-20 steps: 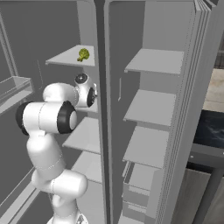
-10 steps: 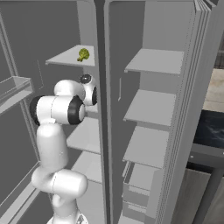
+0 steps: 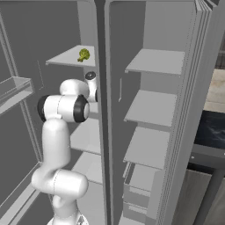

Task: Gather the corn and broccoli from the fridge and place them on a tray on the dining counter. Then gather the steak and fish from the fridge and place them on the other tray.

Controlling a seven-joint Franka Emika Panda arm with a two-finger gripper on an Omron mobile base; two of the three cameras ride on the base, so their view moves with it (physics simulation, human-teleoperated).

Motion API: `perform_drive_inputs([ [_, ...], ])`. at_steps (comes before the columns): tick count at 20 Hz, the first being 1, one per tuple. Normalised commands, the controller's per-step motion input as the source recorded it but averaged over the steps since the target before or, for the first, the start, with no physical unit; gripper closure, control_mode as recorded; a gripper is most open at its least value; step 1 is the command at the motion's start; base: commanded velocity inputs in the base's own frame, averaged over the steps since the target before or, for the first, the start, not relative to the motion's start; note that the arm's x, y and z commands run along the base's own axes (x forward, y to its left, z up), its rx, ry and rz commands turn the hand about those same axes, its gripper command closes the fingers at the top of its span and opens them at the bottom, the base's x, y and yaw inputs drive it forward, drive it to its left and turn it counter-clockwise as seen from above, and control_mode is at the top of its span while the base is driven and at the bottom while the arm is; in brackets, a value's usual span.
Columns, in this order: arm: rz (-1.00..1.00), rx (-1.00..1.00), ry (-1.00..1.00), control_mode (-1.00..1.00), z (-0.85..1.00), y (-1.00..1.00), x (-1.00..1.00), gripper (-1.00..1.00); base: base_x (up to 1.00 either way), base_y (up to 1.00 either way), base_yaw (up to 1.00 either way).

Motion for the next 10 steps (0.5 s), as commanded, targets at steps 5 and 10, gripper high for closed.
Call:
perform_drive_inputs([
  [5, 0.01, -0.03, 0.03, -1.00, -0.65, -0.13, -0.18, -1.00, 0.00, 0.00, 0.00],
  [10, 0.00, -0.09, -0.08, -1.00, -0.97, 0.00, -0.53, -1.00, 0.00, 0.00, 0.00],
])
